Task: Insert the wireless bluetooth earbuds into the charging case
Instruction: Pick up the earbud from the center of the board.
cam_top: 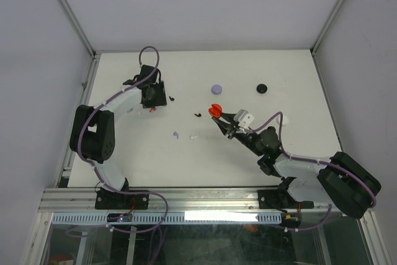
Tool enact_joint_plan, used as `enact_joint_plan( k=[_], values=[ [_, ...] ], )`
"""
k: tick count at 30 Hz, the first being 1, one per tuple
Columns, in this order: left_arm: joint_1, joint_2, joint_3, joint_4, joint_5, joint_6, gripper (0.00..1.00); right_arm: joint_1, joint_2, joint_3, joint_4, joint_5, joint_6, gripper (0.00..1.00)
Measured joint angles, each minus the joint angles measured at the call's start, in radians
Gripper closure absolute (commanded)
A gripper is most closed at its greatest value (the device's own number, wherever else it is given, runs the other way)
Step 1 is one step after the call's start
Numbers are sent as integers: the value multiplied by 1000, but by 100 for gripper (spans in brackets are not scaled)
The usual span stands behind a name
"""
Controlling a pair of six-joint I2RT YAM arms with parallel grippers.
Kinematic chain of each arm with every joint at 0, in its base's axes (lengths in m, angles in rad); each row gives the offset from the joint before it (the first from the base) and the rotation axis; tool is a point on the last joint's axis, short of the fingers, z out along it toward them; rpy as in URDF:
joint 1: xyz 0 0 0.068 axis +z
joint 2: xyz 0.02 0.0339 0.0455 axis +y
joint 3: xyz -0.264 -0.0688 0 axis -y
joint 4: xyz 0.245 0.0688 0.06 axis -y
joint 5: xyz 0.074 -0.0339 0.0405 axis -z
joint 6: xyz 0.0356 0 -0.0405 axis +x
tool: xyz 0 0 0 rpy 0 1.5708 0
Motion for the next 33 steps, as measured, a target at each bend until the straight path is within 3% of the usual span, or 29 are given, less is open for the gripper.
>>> enact_joint_plan(
  k=[7,22,29,33],
  values=[
    [1,-20,65,-52,-43,87,46,0,-1,0,0,0,0,100],
    [36,186,254,-214,24,441,46,0,-18,-25,-1,0,-1,100],
    [75,232,286,-248,43,494,50,0,-19,-30,0,0,-1,100],
    [83,249,288,-263,61,507,60,0,-20,-31,-1,0,-1,100]
  ],
)
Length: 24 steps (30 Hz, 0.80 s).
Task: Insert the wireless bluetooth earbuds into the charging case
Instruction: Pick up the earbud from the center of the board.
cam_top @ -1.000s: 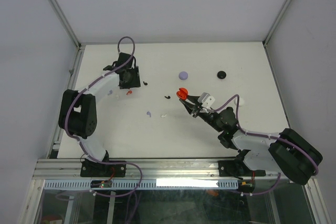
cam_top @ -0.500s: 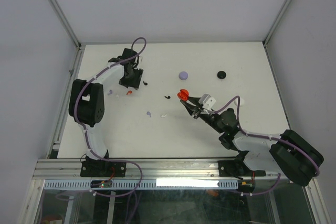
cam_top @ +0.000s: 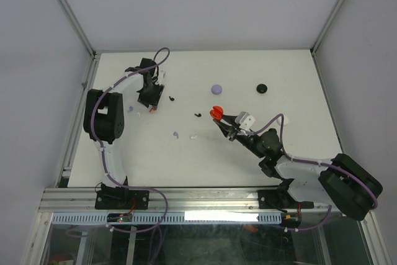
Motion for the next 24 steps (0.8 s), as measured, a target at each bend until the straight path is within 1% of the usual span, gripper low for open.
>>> enact_joint_plan(
  k=[2,18,24],
  values=[
    [0,11,5,-2,8,3,63,0,-1,0,0,0,0,100],
    [-5,34,26,-35,20,-2,64,-1,-2,-2,1,0,0,100],
    [-23,34,26,-37,10,-4,71,-2,-2,-2,2,0,1,100]
  ],
)
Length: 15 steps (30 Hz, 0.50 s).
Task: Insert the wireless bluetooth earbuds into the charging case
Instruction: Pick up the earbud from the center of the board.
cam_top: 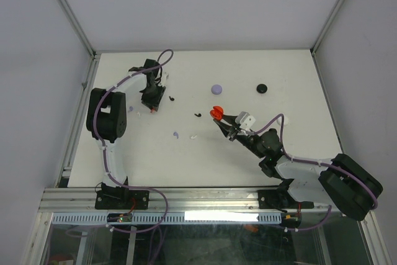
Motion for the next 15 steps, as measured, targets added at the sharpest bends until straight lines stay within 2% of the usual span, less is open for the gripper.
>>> enact_joint_plan(
  k=[15],
  values=[
    [-25,0,0,-11,-23,-38,85,-2,-13,-6,-6,-1,0,100]
  ],
)
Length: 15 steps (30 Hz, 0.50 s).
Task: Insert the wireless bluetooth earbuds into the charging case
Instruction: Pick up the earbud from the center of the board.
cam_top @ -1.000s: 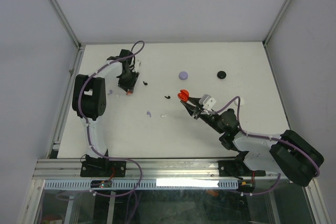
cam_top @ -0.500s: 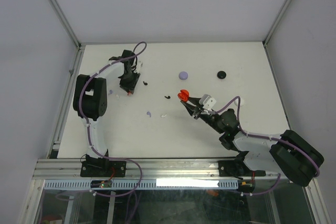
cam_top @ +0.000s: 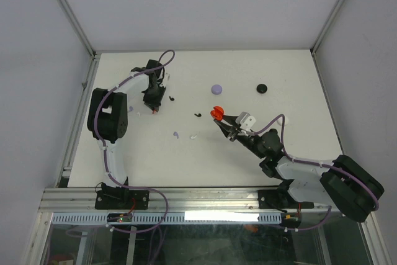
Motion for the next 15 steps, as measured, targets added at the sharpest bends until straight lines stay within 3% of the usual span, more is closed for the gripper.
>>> enact_joint_plan(
  k=[7,15],
  values=[
    [-14,-64,-33,19,28,-66,87,0,-21,0,-25,-3,-5,100],
    [-74,-333,-151,138,36,-182,86,0,-31,22,-61,-14,-8,100]
  ],
)
